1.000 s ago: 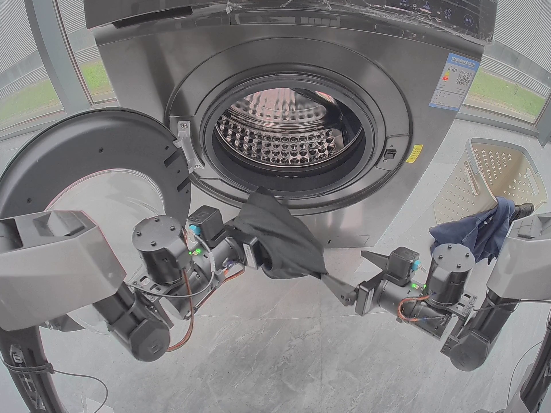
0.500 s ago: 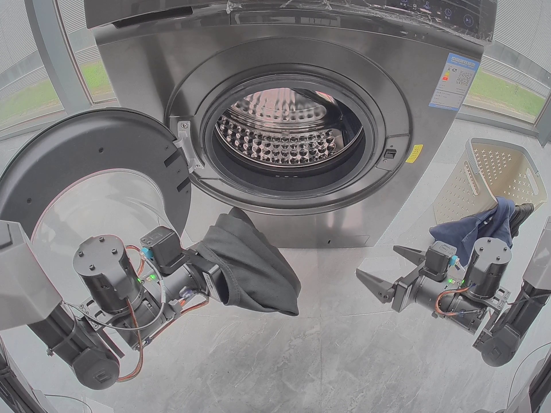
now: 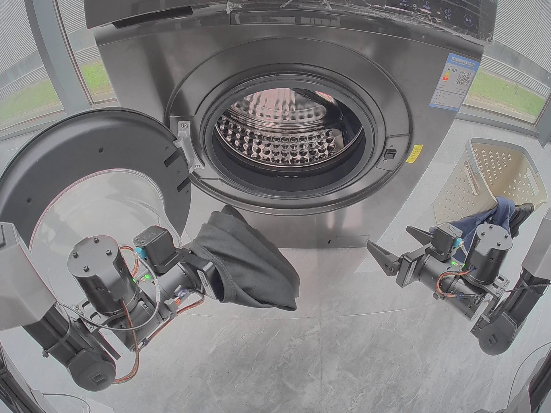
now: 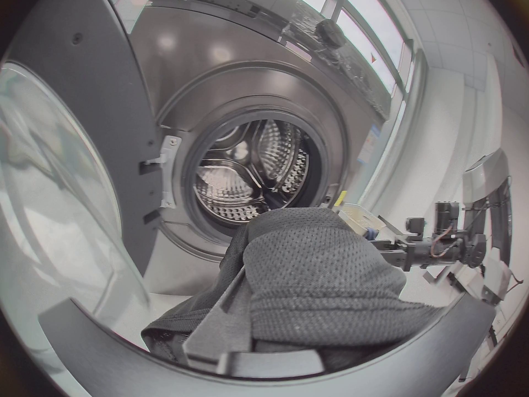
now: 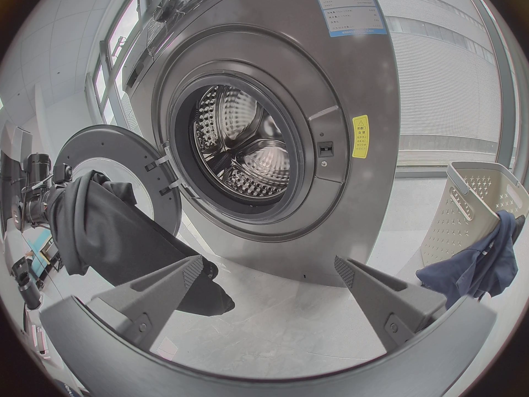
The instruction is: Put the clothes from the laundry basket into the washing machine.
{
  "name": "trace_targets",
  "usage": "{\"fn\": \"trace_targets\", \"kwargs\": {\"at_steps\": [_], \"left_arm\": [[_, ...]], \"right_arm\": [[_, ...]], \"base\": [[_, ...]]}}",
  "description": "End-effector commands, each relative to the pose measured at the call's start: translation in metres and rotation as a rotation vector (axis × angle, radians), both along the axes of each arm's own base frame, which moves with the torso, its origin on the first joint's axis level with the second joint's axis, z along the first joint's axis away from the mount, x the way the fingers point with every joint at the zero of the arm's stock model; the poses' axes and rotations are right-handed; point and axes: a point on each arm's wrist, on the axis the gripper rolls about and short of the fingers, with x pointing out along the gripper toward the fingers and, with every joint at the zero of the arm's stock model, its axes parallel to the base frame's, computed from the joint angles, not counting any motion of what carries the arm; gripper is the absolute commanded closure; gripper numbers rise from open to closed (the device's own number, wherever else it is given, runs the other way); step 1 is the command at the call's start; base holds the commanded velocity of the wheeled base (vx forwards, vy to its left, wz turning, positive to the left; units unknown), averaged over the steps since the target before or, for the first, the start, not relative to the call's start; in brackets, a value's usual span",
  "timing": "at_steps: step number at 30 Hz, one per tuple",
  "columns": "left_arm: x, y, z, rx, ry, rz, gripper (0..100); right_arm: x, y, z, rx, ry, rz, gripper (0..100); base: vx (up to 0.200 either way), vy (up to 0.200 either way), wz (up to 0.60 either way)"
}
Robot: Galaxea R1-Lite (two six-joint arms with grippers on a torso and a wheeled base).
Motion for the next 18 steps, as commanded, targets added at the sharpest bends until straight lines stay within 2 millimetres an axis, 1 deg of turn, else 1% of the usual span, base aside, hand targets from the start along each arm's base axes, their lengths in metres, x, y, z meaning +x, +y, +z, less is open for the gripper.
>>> {"fn": "trace_targets", "kwargs": {"at_steps": [1, 3, 6, 10, 13, 18], "left_arm": [[0.001, 0.001, -0.002, 0.016, -0.001, 0.061, 100], [-0.002, 0.0, -0.004, 0.019, 0.011, 0.056, 100], [-0.008, -0.007, -0.002, -0.012, 0.019, 0.033, 100], [-0.01, -0.012, 0.001, -0.056, 0.029, 0.054, 100], [-0.014, -0.01, -0.002, -0.044, 0.041, 0.047, 100], [-0.015, -0.009, 0.002, -0.05, 0.027, 0.048, 100]], "right_arm": [[0.001, 0.001, -0.001, -0.001, 0.003, 0.002, 0], [0.0, 0.001, -0.001, 0.002, 0.005, 0.003, 0], [0.0, 0.002, -0.001, 0.003, 0.007, 0.005, 0], [0.001, 0.001, -0.002, 0.003, 0.007, 0.003, 0], [0.001, 0.001, -0.001, 0.003, 0.005, 0.003, 0], [0.001, 0.002, -0.001, 0.003, 0.005, 0.005, 0]], "base": [[0.0, 0.0, 0.0], [0.0, 0.0, 0.0], [0.0, 0.0, 0.0], [0.0, 0.0, 0.0], [0.0, 0.0, 0.0], [0.0, 0.0, 0.0]]}}
